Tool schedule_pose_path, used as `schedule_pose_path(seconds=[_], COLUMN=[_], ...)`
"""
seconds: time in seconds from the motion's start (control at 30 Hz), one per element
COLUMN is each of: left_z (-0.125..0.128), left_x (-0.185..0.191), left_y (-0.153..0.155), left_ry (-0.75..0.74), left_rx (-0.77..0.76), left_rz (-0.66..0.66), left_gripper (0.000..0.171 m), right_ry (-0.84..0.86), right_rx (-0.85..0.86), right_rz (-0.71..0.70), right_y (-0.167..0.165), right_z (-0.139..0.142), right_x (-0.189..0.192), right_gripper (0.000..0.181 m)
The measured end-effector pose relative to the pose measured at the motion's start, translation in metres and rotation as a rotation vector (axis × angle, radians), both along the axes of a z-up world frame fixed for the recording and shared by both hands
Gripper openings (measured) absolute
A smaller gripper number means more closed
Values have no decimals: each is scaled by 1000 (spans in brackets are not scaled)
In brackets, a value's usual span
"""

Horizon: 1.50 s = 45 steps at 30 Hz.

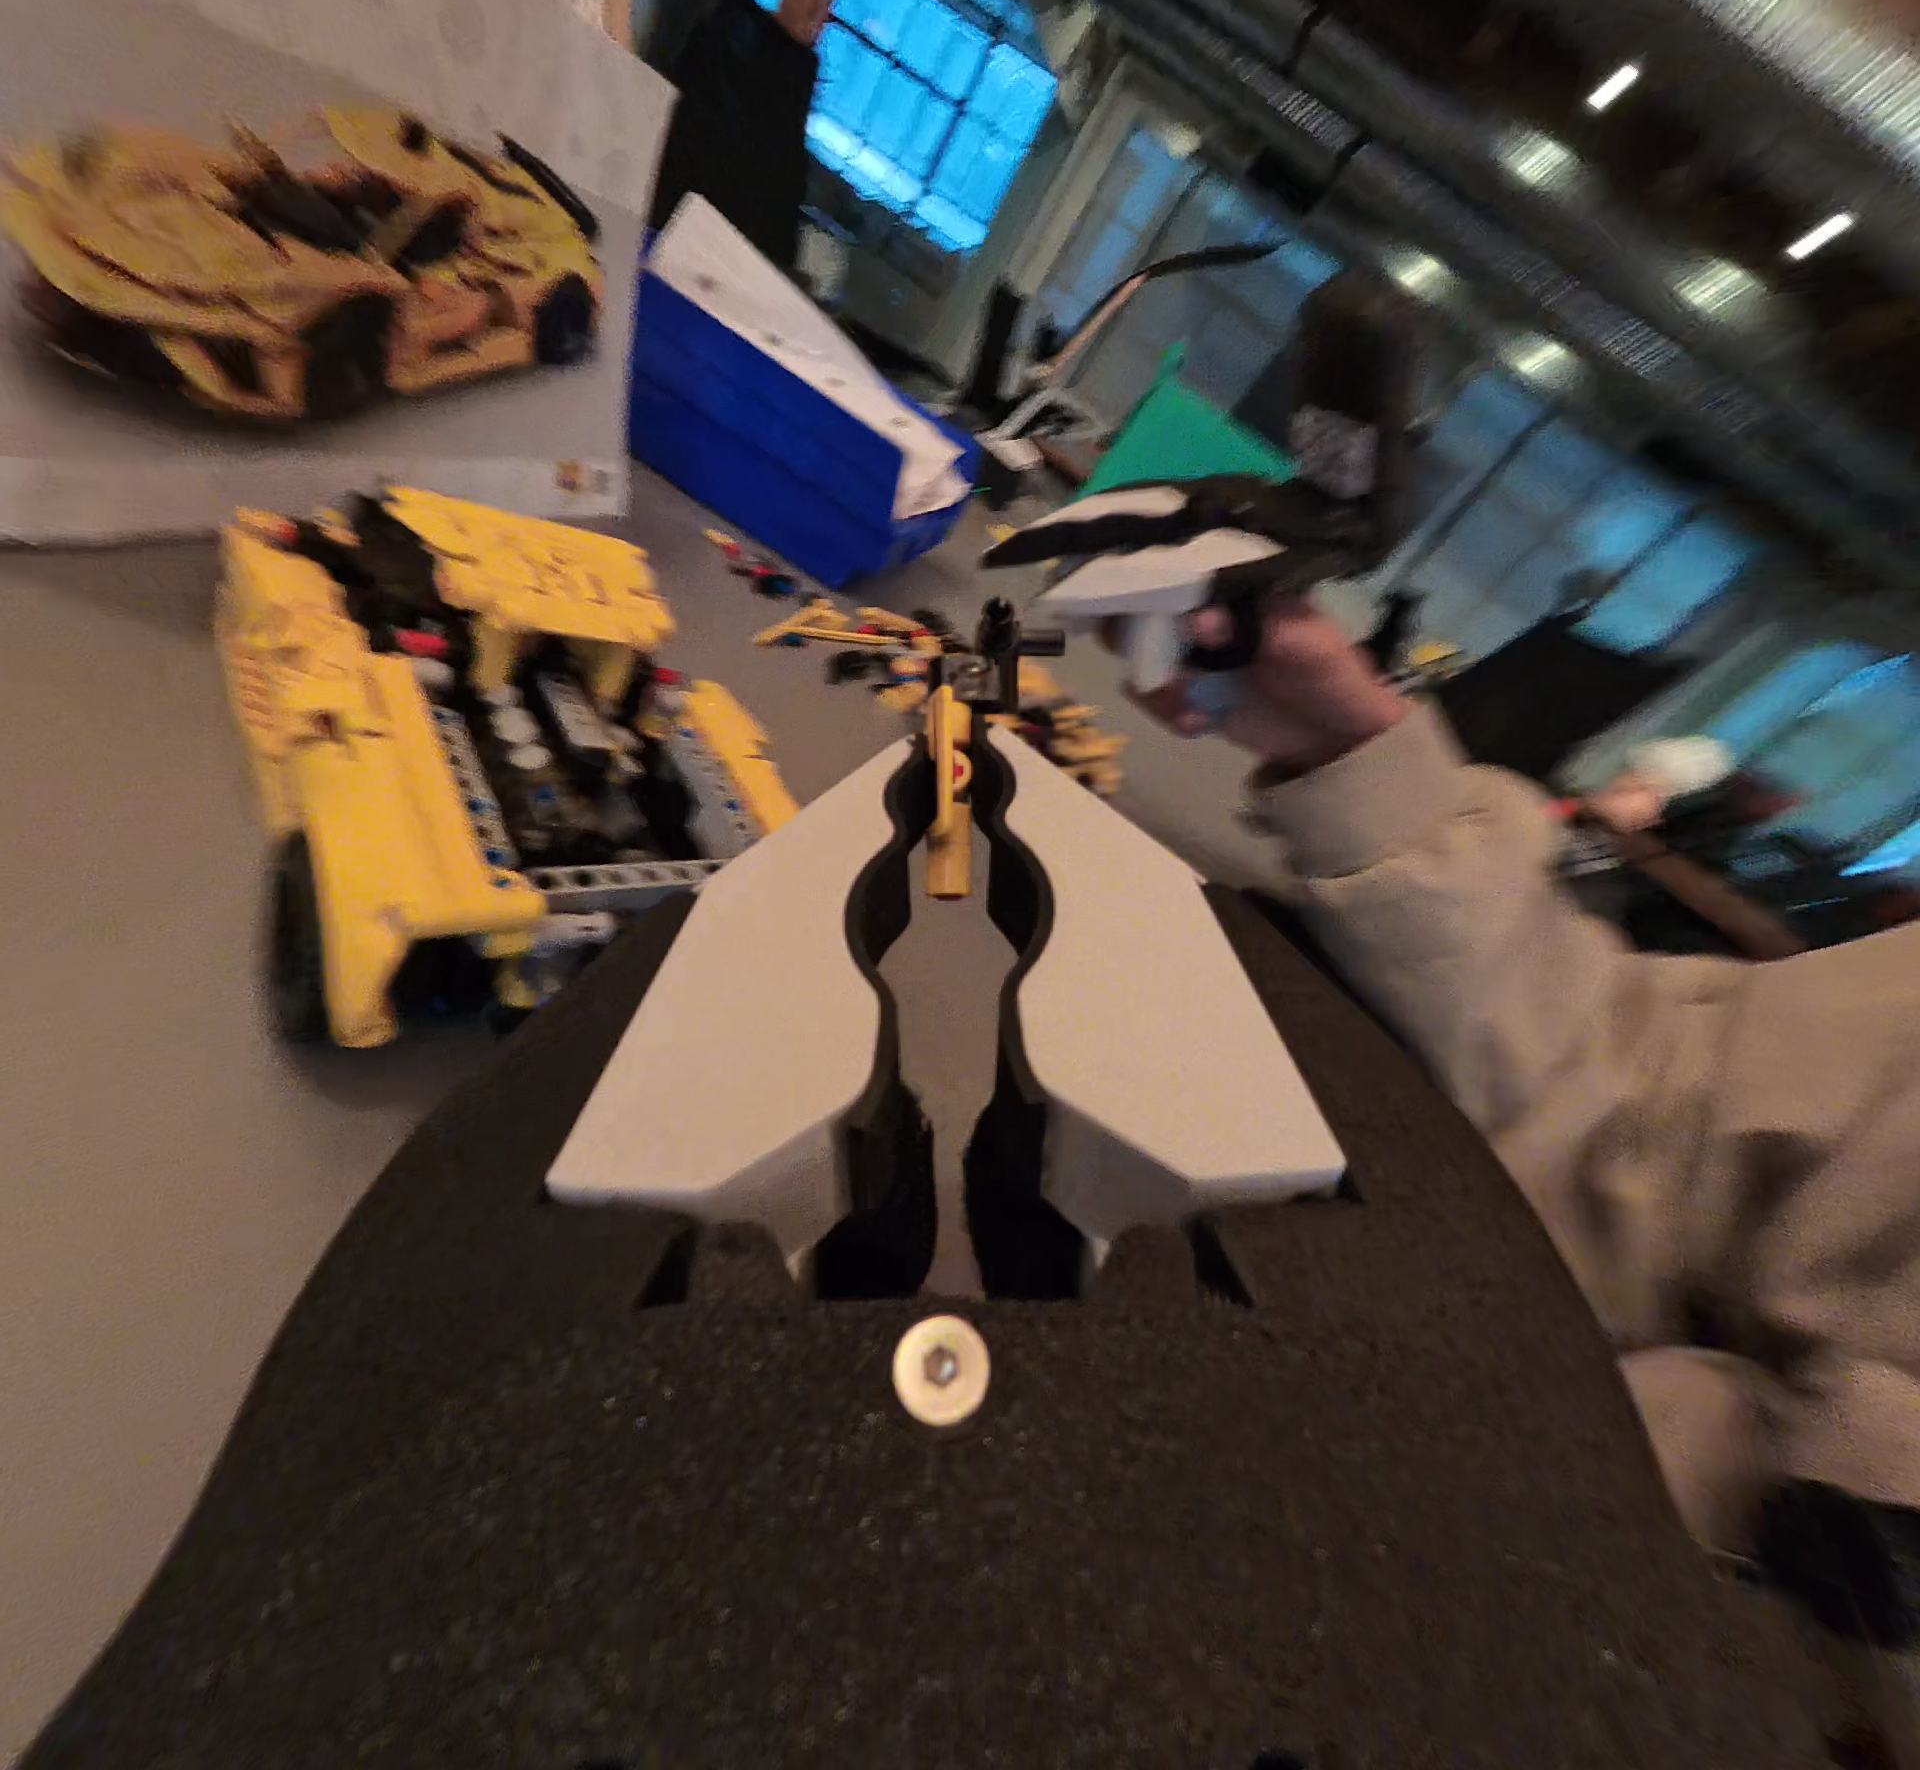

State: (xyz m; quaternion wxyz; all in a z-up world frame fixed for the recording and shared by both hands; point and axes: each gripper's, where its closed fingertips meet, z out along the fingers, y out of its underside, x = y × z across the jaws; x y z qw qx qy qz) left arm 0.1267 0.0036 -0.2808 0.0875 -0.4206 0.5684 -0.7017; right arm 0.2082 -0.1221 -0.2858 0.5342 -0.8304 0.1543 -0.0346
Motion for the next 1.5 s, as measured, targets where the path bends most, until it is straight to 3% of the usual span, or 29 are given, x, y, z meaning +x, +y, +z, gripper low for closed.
schedule_pose_path(seconds=[0.13,0.23,0.3,0.37,0.5,0.7,0.97,1.1,1.23,1.33,1.5], left_z=[-2,0,3,7,18,19,23,17,12,8,14], left_x=[1,-2,-8,-17,-28,-27,-33,-25,-17,-15,-17], left_y=[0,-7,-17,-29,-38,-35,-40,-33,-25,-24,-21], left_ry=[-214,-352,-436,-483,-530,-599,-584,-604,-699,-796,-827], left_rx=[371,565,625,584,489,550,455,588,838,1041,1074], left_rz=[142,184,166,104,50,89,32,113,235,294,309], left_gripper=[6,6,6,6,6,6,6,6,6,6,6], right_ry=[170,276,243,167,-68,-18,-62,36,246,309,370], right_rx=[247,296,284,301,307,355,371,330,296,255,287], right_rz=[188,341,339,409,444,439,478,434,424,416,413], right_y=[85,107,109,107,100,97,94,98,98,97,98], right_z=[18,21,16,21,28,37,40,33,22,13,20], right_x=[-61,-101,-106,-118,-125,-124,-133,-125,-120,-117,-115], right_gripper=[30,26,27,33,23,20,14,12,7,5,2])
